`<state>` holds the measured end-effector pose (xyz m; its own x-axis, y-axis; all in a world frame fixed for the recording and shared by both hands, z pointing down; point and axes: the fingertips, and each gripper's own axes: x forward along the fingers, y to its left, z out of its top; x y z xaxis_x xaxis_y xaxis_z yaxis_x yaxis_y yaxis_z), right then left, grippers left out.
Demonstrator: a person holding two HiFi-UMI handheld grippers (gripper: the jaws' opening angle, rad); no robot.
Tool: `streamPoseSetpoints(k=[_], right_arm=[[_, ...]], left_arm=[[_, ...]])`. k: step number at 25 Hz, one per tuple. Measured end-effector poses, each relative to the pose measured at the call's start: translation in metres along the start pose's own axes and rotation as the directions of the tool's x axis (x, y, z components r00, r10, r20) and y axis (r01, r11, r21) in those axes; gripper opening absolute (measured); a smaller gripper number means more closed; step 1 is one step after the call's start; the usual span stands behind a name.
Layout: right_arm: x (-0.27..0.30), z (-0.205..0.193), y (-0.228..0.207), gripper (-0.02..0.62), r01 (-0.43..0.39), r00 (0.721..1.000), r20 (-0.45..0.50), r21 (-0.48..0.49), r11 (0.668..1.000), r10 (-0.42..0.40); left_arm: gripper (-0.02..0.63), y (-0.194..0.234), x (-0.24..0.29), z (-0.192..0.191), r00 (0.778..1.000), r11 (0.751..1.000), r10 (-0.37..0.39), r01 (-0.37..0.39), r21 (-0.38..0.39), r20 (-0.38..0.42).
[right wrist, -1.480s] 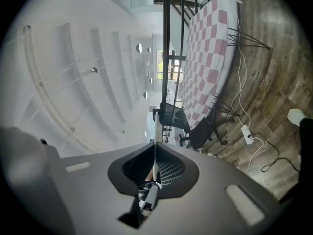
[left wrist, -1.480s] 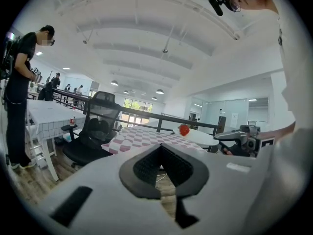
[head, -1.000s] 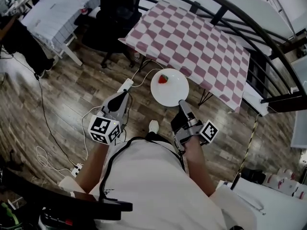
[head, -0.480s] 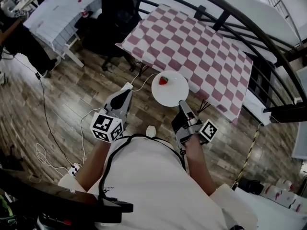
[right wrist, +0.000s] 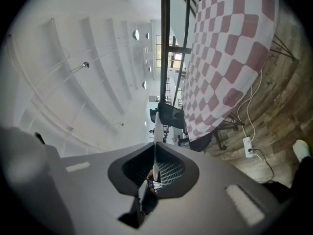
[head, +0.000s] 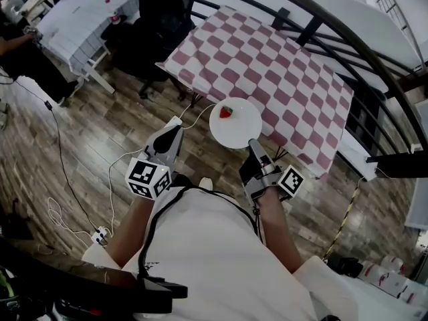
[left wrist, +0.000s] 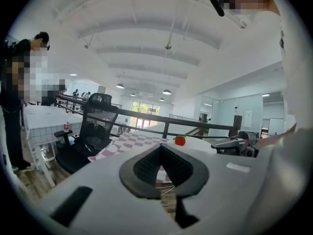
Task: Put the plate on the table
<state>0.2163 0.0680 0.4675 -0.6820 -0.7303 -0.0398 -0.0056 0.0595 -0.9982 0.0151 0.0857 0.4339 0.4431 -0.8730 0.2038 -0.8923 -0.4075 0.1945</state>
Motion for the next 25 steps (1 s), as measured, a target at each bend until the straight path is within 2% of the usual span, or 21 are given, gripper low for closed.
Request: streamPoseSetpoints(k=[13, 25], right_arm=[[0.018, 0.020, -0.011, 0.018, 0.028, 1.000, -0.010, 0.018, 0.999, -0.028], [0.065, 0.035, -0.017, 0.018, 0.030, 0.999, 0.016, 0.023, 0.999, -0.031]], left_arm=[[0.006, 0.015, 0.026, -0.002, 1.000, 1.000, 0.019, -0.020, -0.016, -0.022], [0.006, 0.052, 0.070, 0.006, 0.999, 1.000, -0.025, 0.024, -0.019, -0.040]])
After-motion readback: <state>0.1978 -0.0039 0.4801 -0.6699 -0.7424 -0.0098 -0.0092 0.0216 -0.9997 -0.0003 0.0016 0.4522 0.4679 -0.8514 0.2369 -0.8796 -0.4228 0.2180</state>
